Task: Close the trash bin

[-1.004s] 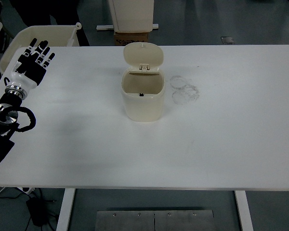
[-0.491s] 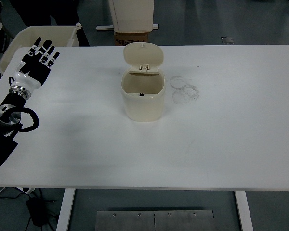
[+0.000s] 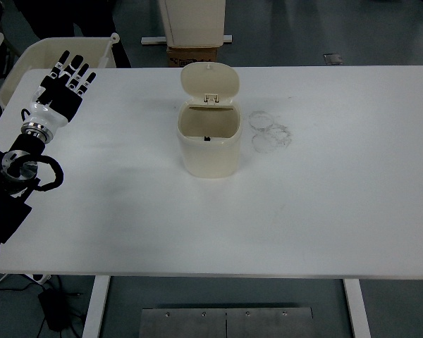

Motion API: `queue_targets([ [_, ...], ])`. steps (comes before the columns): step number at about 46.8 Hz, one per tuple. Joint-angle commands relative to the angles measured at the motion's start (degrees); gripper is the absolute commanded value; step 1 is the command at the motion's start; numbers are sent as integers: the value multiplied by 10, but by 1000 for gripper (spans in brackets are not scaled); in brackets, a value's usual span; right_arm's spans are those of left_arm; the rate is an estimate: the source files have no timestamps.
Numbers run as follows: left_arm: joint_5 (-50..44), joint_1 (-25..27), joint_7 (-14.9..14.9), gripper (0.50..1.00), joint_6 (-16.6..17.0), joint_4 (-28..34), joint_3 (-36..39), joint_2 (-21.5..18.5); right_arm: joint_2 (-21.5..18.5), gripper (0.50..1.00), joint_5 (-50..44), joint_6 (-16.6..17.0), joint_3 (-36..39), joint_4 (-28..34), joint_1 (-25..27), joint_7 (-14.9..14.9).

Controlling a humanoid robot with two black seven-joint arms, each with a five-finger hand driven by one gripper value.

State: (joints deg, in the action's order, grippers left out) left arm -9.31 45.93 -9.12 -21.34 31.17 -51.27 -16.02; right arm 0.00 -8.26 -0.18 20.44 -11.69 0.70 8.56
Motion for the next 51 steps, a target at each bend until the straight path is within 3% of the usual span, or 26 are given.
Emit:
queue_targets([
  [1,0,-3,1,1000,2,35,0,-9,0,993,0,0,0,0,0,0],
  [8,0,-3,3,1000,24,73,1,-40,0,993,0,0,0,0,0,0],
  [19,0,6,6,1000,31,122,42,-97,0,993,0,0,0,0,0,0],
  [41,2,96,7,1000,31,169,189,-197,0,993,0,0,0,0,0,0],
  [51,6,150,7,1000,31,183,276,-218,0,993,0,0,0,0,0,0],
])
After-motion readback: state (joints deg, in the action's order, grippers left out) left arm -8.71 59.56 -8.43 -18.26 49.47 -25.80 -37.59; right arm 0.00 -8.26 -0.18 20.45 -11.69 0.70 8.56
